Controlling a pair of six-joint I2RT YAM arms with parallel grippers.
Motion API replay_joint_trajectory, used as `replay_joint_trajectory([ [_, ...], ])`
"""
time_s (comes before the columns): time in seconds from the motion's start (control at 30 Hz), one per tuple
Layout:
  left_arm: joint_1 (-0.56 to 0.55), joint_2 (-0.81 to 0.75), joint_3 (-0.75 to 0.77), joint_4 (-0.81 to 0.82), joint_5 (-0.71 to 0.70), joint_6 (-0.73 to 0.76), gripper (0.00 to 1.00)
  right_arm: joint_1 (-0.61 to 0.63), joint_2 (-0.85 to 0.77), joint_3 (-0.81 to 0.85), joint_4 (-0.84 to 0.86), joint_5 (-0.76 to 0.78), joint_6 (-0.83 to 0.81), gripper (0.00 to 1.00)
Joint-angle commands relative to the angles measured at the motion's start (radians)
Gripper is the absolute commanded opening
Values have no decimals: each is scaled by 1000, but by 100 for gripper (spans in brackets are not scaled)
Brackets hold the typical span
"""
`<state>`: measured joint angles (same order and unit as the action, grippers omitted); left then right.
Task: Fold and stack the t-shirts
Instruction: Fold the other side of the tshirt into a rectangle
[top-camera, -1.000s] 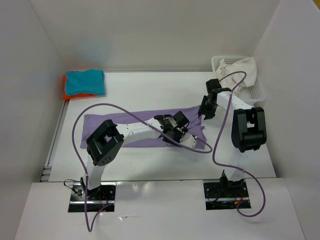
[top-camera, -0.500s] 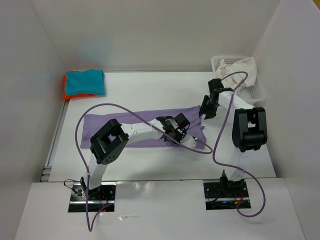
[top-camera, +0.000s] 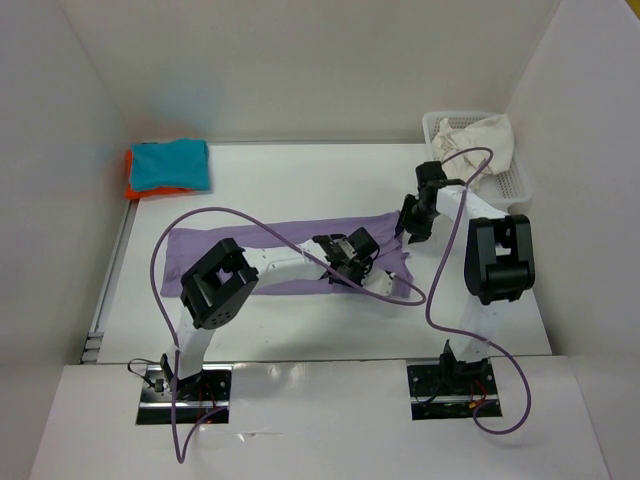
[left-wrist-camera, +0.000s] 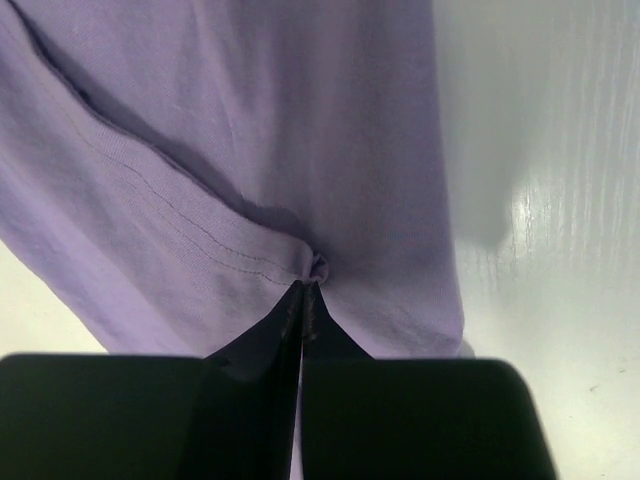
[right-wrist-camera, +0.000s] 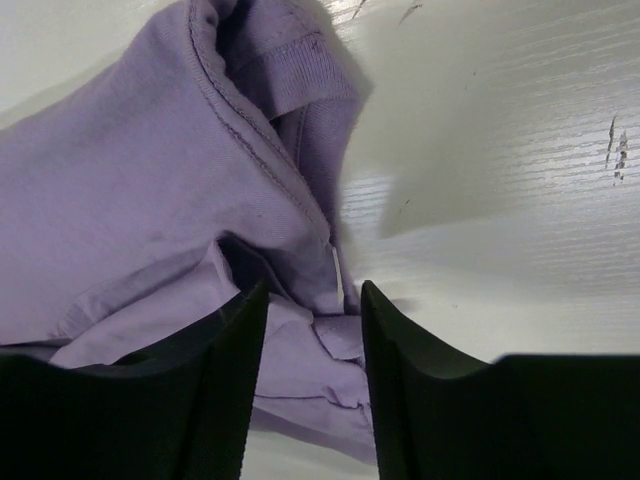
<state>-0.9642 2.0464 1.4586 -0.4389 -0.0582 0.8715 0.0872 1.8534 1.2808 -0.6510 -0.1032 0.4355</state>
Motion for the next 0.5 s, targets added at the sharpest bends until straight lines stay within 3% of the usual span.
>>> replay_joint_trajectory([
  [0.0, 21, -26, 5, 23, 4, -81, 0, 3, -66, -18, 17, -10, -27, 50],
  [0.2, 59, -57, 14, 23, 23, -140, 0, 14, -77, -18, 17, -10, -37, 52],
  [0.37, 81, -75, 5, 34, 55, -187, 0, 14, -74, -18, 17, -32, -37, 34],
  [0.47, 116, -75, 16, 34, 90, -236, 0, 23, -74, -18, 17, -43, -37, 34],
])
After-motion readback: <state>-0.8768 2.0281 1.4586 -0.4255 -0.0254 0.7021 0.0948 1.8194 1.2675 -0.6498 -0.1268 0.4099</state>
